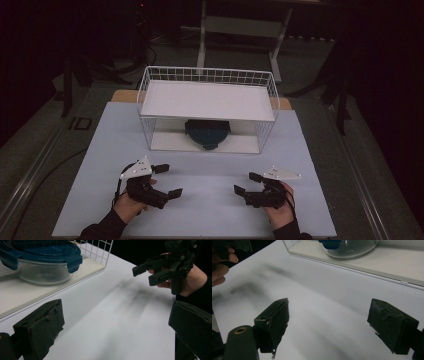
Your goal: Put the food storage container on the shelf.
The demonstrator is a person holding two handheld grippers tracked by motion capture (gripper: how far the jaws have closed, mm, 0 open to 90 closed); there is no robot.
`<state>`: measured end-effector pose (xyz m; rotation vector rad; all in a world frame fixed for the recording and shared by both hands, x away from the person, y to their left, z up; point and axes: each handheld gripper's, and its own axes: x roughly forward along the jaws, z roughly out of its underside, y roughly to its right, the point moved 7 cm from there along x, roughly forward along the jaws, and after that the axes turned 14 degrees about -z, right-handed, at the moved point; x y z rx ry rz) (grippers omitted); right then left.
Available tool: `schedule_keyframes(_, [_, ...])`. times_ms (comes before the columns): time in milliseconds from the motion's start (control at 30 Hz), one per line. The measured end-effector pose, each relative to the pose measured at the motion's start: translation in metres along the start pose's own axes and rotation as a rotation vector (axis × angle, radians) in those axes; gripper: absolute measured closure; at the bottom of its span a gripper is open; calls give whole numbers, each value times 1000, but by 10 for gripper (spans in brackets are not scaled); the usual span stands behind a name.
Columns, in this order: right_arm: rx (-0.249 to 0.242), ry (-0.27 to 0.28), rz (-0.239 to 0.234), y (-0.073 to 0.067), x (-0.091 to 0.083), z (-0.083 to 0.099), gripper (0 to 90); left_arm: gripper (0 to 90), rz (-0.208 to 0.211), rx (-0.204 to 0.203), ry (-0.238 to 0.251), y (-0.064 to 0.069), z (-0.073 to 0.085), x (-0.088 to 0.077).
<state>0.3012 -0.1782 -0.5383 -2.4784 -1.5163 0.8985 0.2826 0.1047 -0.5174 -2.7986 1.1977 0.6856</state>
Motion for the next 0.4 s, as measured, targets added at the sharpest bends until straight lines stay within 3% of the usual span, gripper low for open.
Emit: schedule_keyframes(400, [-2,2,-10,2,2,0,169,2,1,2,1,0,0,1])
